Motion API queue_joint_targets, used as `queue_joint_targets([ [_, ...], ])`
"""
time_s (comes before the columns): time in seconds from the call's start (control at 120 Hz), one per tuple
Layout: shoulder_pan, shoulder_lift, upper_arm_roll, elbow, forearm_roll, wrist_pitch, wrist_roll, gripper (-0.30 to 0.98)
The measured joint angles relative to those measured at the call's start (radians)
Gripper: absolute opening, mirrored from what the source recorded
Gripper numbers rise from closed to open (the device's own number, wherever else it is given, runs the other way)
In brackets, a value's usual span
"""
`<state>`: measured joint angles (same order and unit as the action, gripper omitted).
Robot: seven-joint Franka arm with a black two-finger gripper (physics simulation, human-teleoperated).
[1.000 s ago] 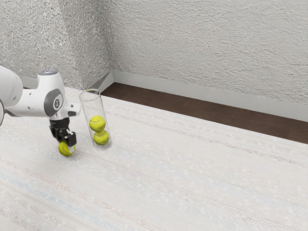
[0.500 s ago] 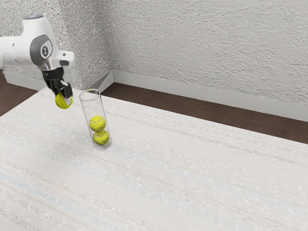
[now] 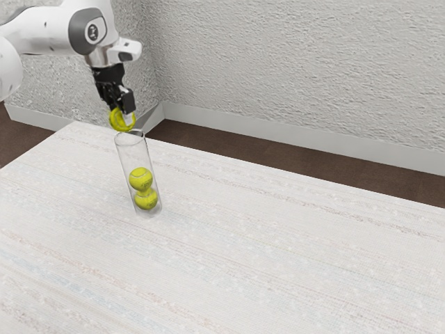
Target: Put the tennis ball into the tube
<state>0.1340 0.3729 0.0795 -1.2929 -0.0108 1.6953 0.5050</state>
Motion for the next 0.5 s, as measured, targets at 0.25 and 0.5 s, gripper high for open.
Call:
queue_joint_targets([
  [0.25,-0.012,-0.004,-0.010,-0.027,0.005,-0.010,-0.034,0.34],
  [0.5,-0.011,-0.008,-0.010,-0.034,0.003,-0.007,-0.057,0.54],
])
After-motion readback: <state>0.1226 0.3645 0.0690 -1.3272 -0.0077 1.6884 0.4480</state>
